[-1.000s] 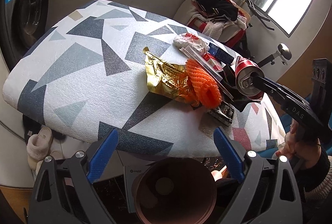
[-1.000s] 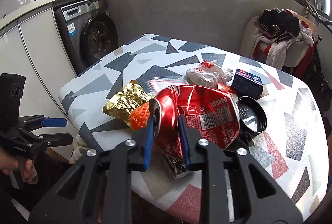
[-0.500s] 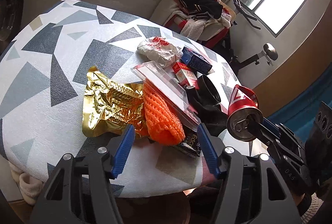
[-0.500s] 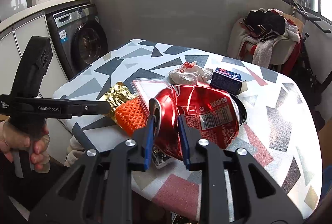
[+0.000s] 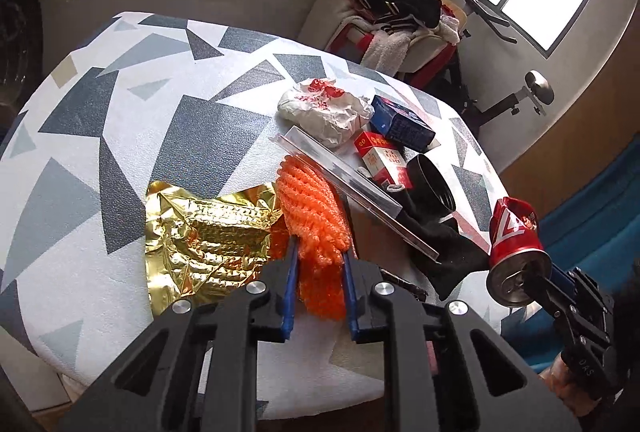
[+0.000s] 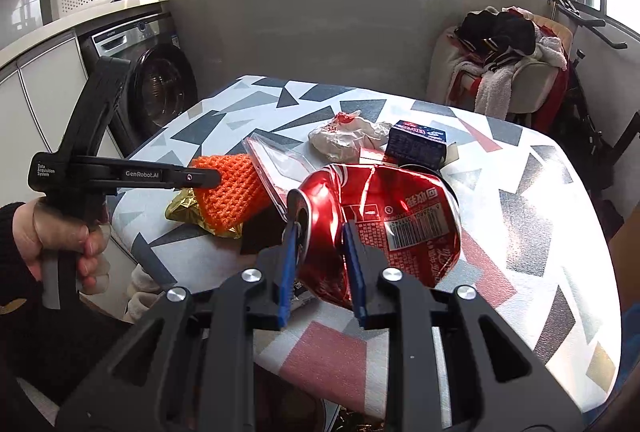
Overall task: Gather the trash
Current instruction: 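Carry the red can toward the bin while the left gripper grasps the orange foam net, then drop the orange net and red can into the brown bin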
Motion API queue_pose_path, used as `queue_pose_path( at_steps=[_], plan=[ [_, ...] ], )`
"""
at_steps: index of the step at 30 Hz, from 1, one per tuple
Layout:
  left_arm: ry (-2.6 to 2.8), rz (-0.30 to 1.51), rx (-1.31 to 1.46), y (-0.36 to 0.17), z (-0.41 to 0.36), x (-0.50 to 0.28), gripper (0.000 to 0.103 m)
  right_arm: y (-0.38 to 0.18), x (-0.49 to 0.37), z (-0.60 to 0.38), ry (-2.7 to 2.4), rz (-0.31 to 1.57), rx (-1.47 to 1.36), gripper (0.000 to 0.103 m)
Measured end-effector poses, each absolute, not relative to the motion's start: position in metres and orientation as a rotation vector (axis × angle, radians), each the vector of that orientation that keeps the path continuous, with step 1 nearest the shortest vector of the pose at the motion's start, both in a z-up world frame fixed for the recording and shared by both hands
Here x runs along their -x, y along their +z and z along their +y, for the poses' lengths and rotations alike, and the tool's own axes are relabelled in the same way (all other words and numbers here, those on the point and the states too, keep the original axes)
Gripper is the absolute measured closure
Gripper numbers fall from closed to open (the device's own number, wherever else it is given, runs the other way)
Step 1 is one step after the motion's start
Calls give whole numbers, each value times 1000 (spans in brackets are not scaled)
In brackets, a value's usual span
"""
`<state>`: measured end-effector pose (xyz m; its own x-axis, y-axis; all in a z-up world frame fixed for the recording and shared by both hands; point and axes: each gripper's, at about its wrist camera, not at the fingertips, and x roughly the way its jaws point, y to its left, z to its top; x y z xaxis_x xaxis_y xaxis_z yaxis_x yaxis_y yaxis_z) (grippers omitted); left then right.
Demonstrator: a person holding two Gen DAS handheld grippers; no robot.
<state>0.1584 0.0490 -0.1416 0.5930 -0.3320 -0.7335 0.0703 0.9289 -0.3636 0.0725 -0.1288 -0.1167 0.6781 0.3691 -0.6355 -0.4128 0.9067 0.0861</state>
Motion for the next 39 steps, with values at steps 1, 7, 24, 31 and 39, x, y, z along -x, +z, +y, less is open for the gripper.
queue_pose_path(
  at_steps=[1,7,24,31,39],
  plan=[
    [-234,890,306,-133,54,-159,84,-116,-72,-129,439,698,63,77],
    [-262,800,273,-83,75,-155,84,-112,-67,-128,437,689,60,77],
    [-598,859,175,-132,37,-17,84,-109,-37,-131,444,686,57,77],
    [-598,929,136,-163,22,1,82,-117,-25,-129,452,707,55,77],
    [-442,886,116,-161,25,3,16,-130,-11,-125,470,742,61,77]
  ],
)
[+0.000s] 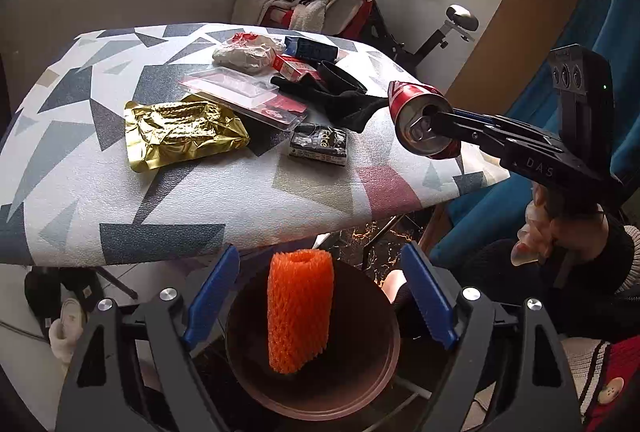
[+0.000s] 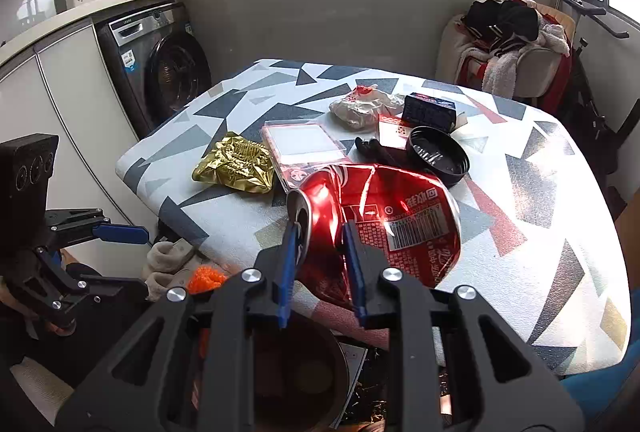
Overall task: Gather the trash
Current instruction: 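Drop the orange net and red can into the brown bin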
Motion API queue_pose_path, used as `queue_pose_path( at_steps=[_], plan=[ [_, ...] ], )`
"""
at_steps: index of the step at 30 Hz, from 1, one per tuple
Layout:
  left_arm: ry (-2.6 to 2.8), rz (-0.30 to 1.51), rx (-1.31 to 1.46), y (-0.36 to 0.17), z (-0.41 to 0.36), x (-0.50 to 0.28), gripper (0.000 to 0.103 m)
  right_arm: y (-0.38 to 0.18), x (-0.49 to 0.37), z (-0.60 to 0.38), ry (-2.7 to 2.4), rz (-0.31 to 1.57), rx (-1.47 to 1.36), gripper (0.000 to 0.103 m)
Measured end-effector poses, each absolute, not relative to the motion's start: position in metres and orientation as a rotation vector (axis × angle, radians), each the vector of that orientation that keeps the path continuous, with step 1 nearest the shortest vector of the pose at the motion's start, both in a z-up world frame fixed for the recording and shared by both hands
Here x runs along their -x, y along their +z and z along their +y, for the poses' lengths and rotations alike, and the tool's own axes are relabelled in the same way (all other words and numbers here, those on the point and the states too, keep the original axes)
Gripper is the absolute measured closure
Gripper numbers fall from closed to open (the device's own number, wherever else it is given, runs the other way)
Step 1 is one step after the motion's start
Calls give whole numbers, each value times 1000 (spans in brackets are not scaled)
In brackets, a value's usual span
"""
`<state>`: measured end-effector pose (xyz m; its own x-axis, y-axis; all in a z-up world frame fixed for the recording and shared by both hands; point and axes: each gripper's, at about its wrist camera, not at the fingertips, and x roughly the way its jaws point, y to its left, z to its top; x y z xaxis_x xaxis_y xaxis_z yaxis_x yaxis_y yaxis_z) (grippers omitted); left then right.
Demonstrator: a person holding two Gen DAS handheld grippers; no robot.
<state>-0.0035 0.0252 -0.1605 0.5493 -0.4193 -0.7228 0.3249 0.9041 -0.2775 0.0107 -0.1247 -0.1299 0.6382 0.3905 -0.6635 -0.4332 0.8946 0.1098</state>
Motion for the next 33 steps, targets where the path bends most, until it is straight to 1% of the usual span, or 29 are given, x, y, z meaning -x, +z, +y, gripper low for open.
queue_pose_path(
  at_steps=[2,5,13,21,29,30,32,33],
  plan=[
    [-366,865,115,-155,32,2,9,-133,-8,-124,478,754,60,77],
    [-261,836,130,-146,44,3,7,-140,-2,-121,496,777,63,77],
    [-134,761,248,-126,82,9,6,-165,18,-104,599,878,53,77],
    [-94,777,270,-129,89,11,6,-212,30,-75,678,1076,56,77],
    [-88,791,278,-134,89,11,6,-224,32,-67,697,1129,58,76],
    [-87,793,279,-134,89,11,6,-224,31,-67,693,1129,58,75],
    [-86,796,279,-136,89,10,6,-223,31,-68,679,1123,62,65],
    [-85,796,279,-136,89,11,6,-222,30,-69,665,1116,67,49]
  ],
)
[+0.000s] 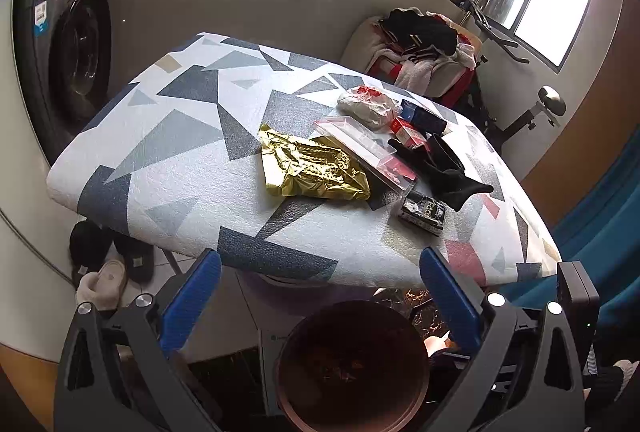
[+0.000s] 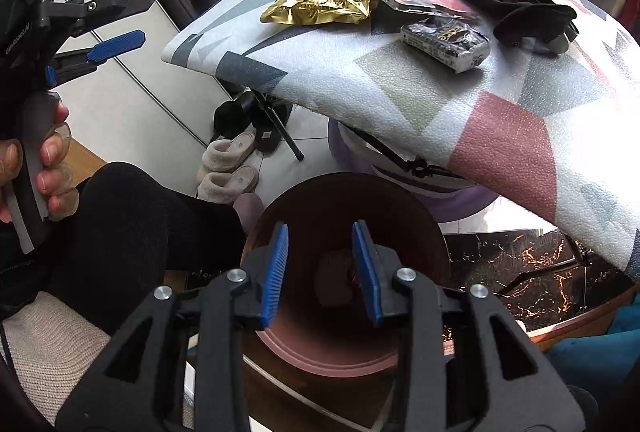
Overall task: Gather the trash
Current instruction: 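Drop the orange net and red can into the brown bin, then move the right gripper to the black snack packet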
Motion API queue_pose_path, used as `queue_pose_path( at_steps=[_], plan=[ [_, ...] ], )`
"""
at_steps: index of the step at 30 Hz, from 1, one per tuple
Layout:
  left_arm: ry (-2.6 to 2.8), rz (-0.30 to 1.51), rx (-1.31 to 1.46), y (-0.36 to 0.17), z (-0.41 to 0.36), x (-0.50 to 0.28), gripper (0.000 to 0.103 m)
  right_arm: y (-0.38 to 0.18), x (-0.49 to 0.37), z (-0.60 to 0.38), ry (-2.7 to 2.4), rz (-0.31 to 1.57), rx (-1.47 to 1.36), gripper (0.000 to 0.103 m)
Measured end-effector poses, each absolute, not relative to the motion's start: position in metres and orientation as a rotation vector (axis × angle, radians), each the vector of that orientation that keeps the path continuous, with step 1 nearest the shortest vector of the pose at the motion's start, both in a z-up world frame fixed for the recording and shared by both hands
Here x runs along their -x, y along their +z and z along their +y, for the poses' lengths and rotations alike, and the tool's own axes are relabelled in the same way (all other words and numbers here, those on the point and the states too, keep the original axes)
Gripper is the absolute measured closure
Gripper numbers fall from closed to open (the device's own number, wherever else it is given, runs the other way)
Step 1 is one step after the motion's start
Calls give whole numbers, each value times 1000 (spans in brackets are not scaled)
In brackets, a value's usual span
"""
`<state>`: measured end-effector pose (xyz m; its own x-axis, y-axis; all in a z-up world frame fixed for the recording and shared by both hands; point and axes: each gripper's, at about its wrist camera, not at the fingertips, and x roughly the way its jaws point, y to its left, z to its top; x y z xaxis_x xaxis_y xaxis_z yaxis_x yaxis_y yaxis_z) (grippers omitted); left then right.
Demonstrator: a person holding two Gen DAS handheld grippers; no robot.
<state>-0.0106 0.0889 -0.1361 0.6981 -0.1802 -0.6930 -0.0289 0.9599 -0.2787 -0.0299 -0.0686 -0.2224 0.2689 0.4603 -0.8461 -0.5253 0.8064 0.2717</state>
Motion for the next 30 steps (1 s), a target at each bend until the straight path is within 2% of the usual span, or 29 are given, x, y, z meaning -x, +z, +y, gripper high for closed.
queue_pose_path(
  at_steps=[1,4,30],
  plan=[
    [-84,797,280,-136,89,11,6,-221,29,-70,645,1104,75,33],
    [-79,801,283,-138,91,10,6,-213,27,-77,582,1049,87,7],
    [-67,832,284,-149,91,8,6,-197,-3,-116,374,938,151,6]
  ],
)
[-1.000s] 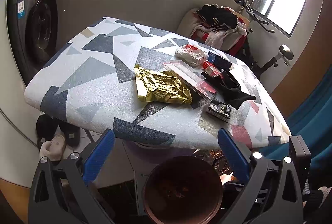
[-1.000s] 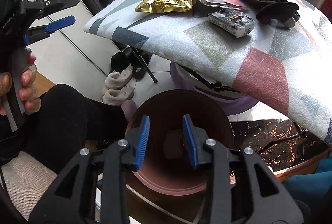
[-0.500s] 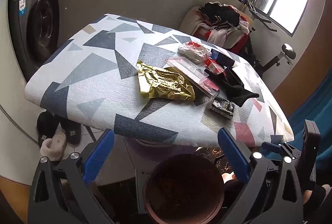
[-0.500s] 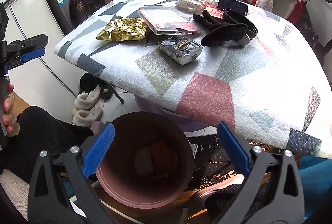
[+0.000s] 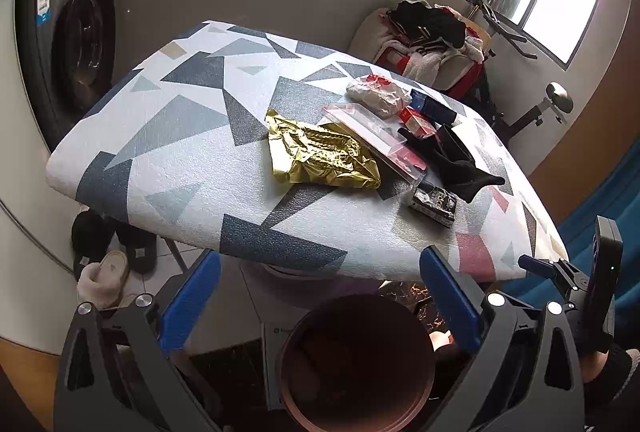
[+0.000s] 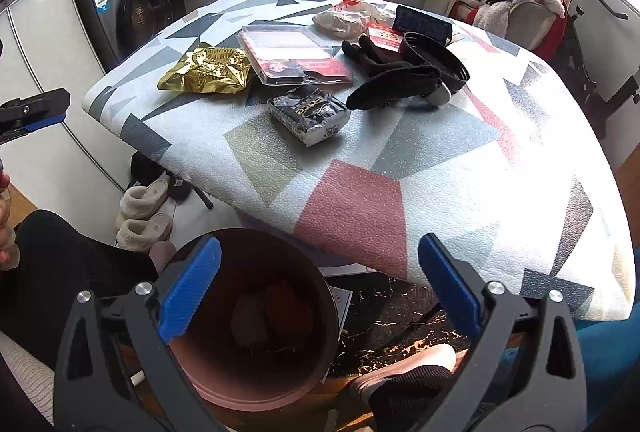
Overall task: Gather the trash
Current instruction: 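Move the right gripper to the black snack packet, then grasp the black snack packet with the right gripper while the left gripper approaches the gold foil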
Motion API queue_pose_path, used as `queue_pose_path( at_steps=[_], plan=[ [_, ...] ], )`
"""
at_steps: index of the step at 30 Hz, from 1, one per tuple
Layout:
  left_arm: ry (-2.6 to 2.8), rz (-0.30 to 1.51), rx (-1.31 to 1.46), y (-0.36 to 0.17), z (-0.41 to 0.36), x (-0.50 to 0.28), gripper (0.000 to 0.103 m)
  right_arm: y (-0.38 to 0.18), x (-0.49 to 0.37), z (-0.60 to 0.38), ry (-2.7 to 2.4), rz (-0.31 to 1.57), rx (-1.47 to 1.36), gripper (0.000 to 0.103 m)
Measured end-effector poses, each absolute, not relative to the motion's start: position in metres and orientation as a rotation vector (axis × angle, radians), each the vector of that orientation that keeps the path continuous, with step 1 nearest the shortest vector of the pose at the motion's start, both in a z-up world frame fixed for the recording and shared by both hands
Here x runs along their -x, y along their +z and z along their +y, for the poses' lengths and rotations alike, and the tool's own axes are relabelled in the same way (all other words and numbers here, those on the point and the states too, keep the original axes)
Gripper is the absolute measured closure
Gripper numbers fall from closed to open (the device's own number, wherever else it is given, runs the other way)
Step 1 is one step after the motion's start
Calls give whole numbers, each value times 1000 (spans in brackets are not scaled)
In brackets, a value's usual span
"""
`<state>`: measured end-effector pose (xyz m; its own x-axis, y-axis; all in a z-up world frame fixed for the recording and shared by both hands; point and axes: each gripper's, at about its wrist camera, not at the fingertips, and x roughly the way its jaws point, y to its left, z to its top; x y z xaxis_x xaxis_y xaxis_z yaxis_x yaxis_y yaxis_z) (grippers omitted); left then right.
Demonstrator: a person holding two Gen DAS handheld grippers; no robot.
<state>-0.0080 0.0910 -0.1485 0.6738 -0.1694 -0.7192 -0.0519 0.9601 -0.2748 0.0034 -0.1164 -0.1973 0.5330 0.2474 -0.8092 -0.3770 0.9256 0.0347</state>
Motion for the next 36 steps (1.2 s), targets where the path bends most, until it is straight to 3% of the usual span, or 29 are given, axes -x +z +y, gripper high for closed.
queue_pose_path(
  at_steps=[20,25,36],
  plan=[
    [-51,870,281,-160,93,-2,6,-196,-34,-108,449,958,138,7],
    [-39,879,271,-159,96,-9,6,-191,-63,-87,529,939,193,25],
    [-37,909,281,-160,100,-22,6,-213,-123,-44,564,990,284,28]
  ],
)
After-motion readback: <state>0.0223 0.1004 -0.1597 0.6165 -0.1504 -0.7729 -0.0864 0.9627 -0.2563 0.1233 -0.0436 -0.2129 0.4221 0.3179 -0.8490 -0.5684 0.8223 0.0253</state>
